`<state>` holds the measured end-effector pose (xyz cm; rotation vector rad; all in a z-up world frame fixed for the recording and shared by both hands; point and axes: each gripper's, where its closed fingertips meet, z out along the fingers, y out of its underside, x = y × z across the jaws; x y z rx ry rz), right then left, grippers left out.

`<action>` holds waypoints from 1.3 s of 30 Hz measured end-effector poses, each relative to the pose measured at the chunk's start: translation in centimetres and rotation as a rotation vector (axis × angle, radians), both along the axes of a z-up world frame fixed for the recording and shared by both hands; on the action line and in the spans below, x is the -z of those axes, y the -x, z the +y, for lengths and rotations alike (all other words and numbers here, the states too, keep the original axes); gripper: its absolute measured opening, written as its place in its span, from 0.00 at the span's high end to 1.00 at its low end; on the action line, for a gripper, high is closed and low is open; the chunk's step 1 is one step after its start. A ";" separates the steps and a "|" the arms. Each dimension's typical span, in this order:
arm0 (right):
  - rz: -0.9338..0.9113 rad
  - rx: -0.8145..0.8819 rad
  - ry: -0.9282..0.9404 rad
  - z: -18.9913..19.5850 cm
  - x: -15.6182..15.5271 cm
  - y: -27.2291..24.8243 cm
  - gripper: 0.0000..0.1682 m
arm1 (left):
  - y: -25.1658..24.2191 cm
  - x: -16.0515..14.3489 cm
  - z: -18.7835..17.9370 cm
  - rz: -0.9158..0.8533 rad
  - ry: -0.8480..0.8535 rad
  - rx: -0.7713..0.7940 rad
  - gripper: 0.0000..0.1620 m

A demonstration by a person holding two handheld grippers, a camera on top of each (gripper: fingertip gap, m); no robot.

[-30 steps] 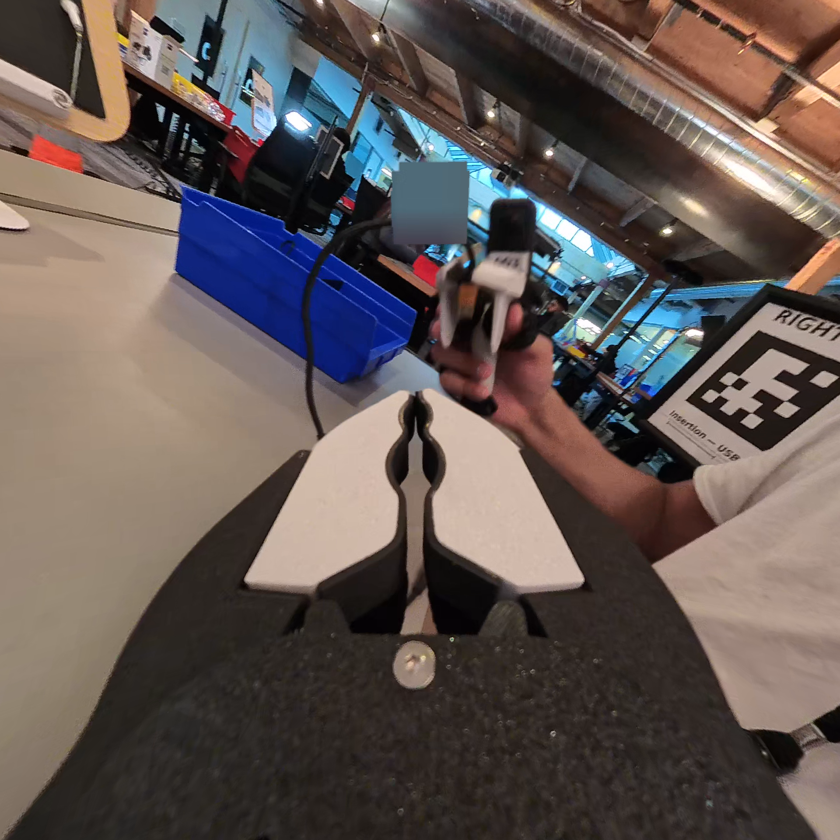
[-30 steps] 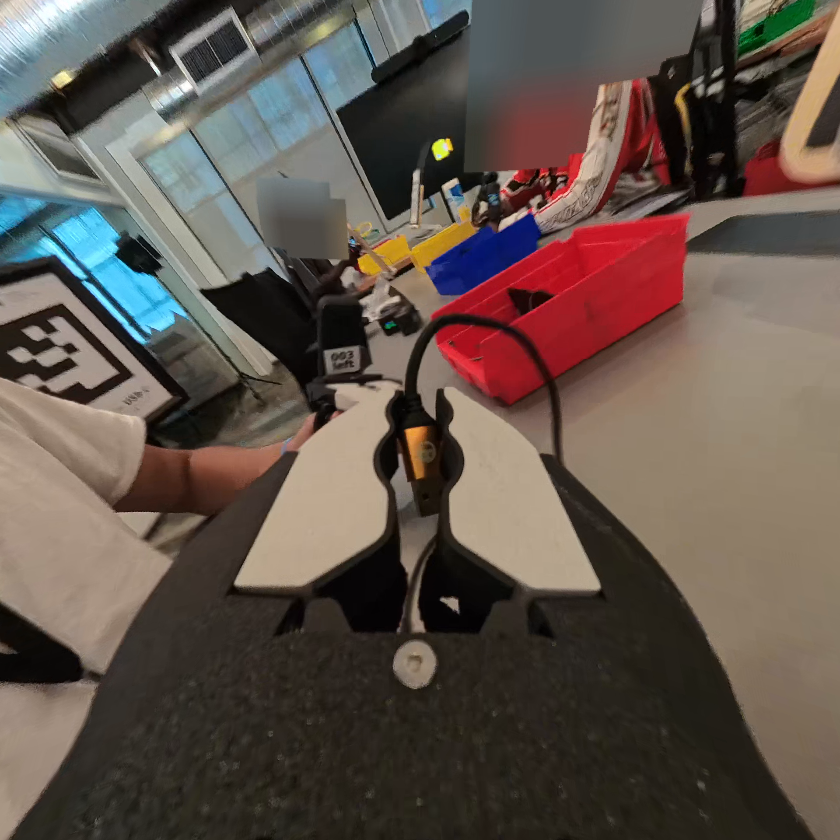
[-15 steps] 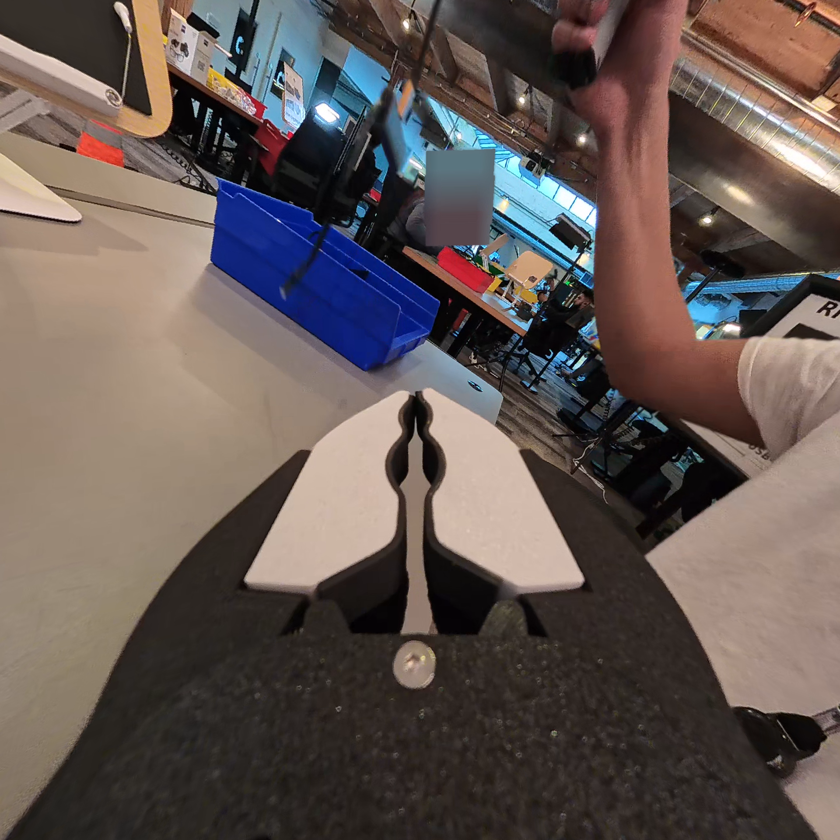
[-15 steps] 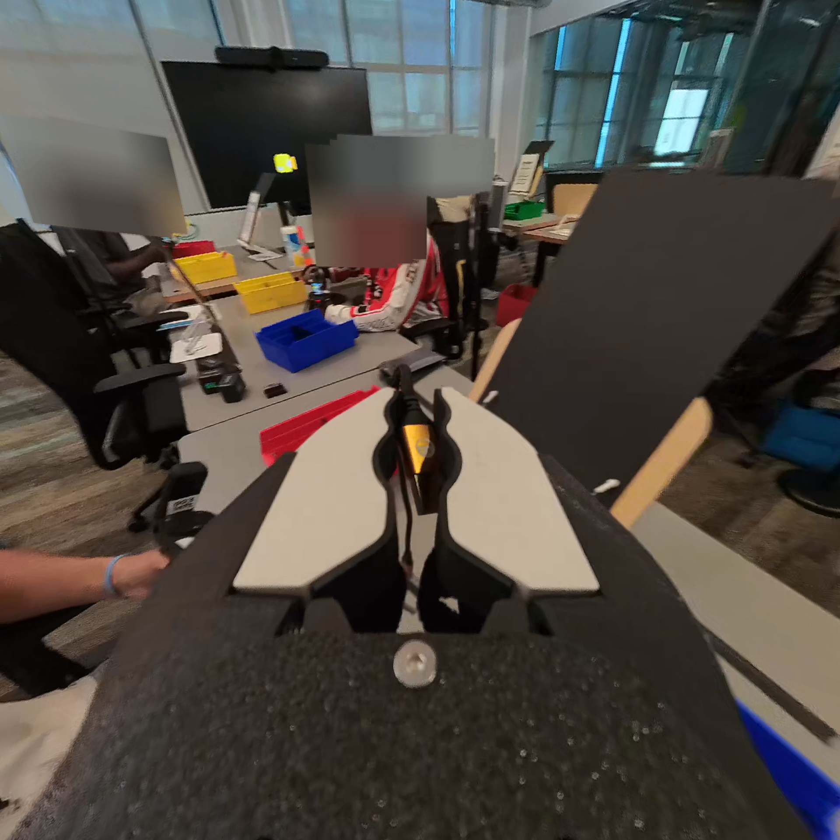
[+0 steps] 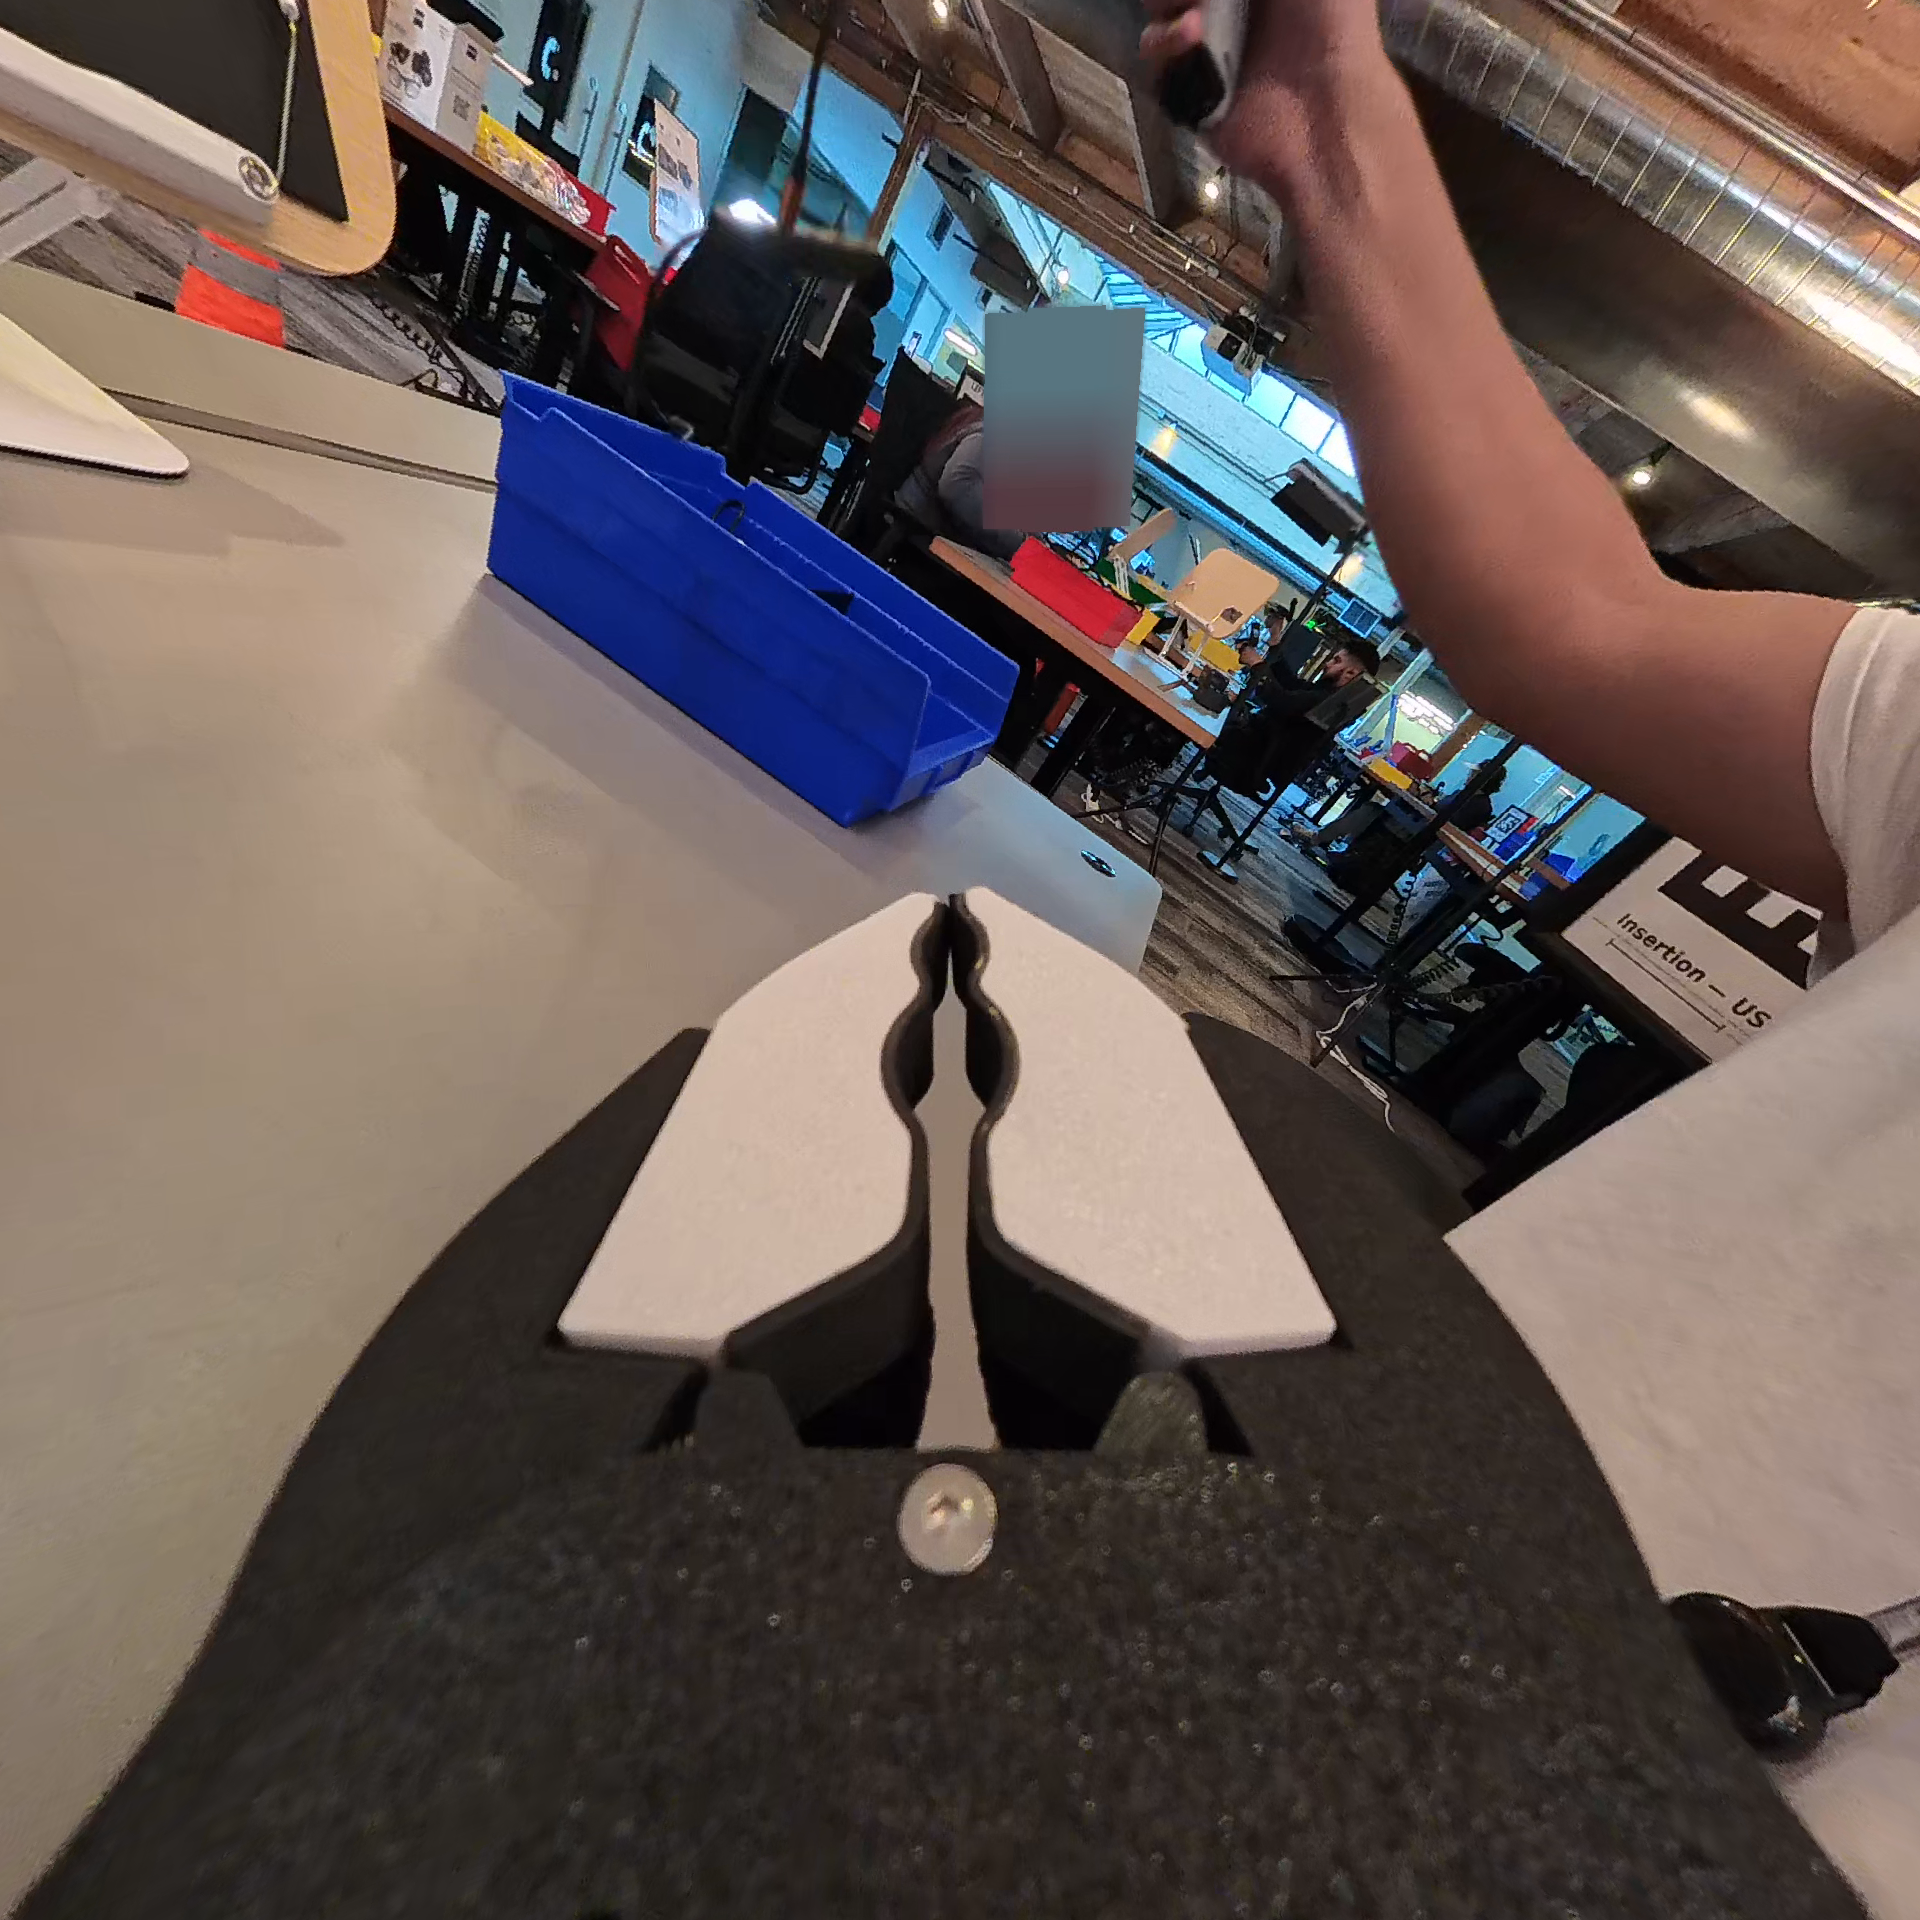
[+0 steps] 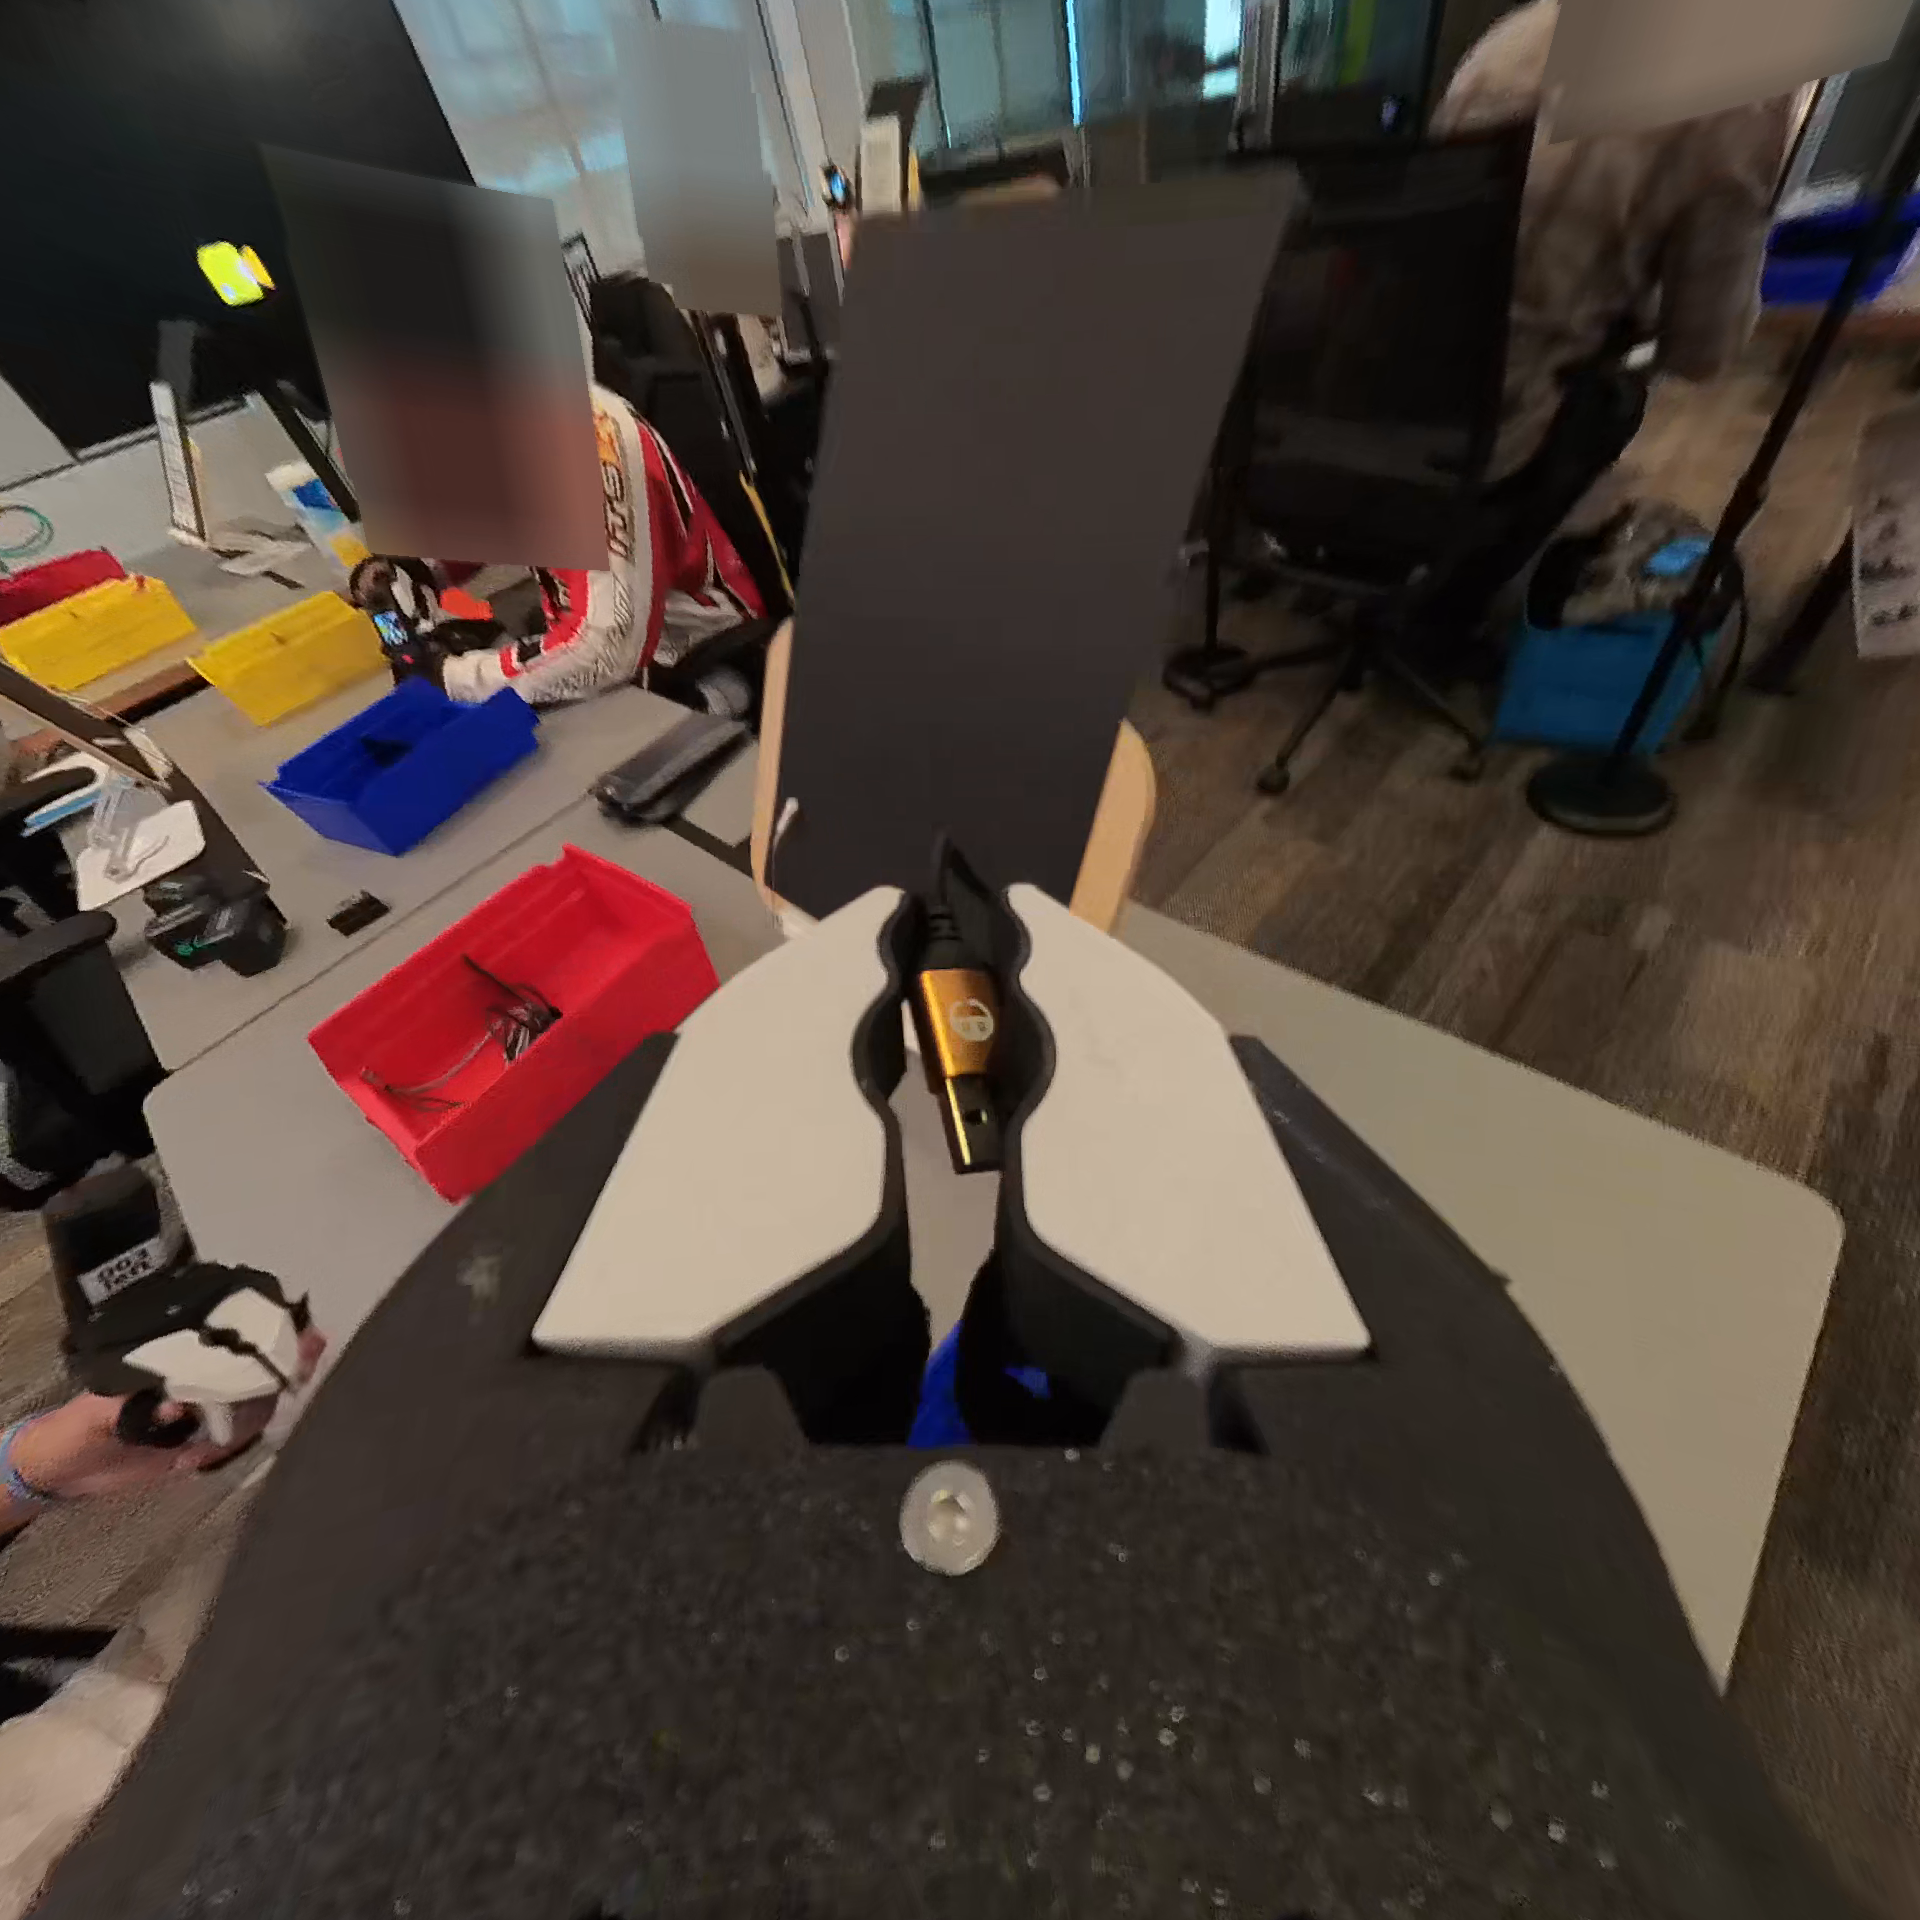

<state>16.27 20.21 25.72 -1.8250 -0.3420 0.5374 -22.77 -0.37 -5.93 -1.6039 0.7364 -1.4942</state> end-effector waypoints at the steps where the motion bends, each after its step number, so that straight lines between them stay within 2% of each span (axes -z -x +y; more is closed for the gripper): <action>1: 0.006 -0.005 0.031 0.2 1.2 -0.2 0.92 | 0.0 0.1 0.0 0.002 0.003 0.001 1.00; 5: -0.018 0.025 0.075 0.8 4.8 -1.5 0.92 | 0.0 0.4 0.1 0.016 0.005 -0.003 1.00; 9: -0.056 0.042 0.181 1.8 9.8 -2.4 0.92 | -0.2 0.6 0.2 0.022 0.011 0.002 1.00; 15: -0.179 0.061 0.411 3.4 21.6 -2.8 0.92 | -0.6 0.9 0.1 0.038 0.009 0.013 1.00; 20: -0.240 0.043 0.644 3.2 31.4 -2.1 0.92 | -0.7 1.2 0.0 0.068 -0.017 0.012 1.00; 22: -0.338 0.041 0.726 2.8 35.0 -2.2 0.92 | -0.7 1.4 0.1 0.078 -0.019 0.011 1.00; 25: -0.547 0.152 0.844 2.5 39.4 -4.6 0.95 | -0.6 1.6 0.1 0.075 -0.002 0.016 1.00; 26: -0.602 0.185 0.891 2.1 40.3 -5.4 0.88 | -0.6 1.6 0.2 0.072 0.003 0.015 1.00; 27: -0.635 0.194 0.920 1.8 40.8 -5.9 0.76 | -0.5 1.5 0.2 0.070 0.005 0.014 1.00; 28: -0.640 0.182 0.925 1.5 40.7 -6.0 0.68 | -0.3 1.5 0.2 0.068 0.006 0.013 1.00; 32: -0.656 0.128 0.894 -0.4 37.0 -6.5 0.50 | 0.0 1.5 0.1 0.074 0.002 0.017 1.00; 36: -0.629 0.112 0.847 -1.9 31.8 -6.9 0.51 | -0.1 1.7 0.0 0.061 0.035 0.041 1.00; 39: -0.528 0.082 0.713 0.8 27.6 -4.2 0.52 | -0.6 1.8 0.4 0.057 0.049 0.050 1.00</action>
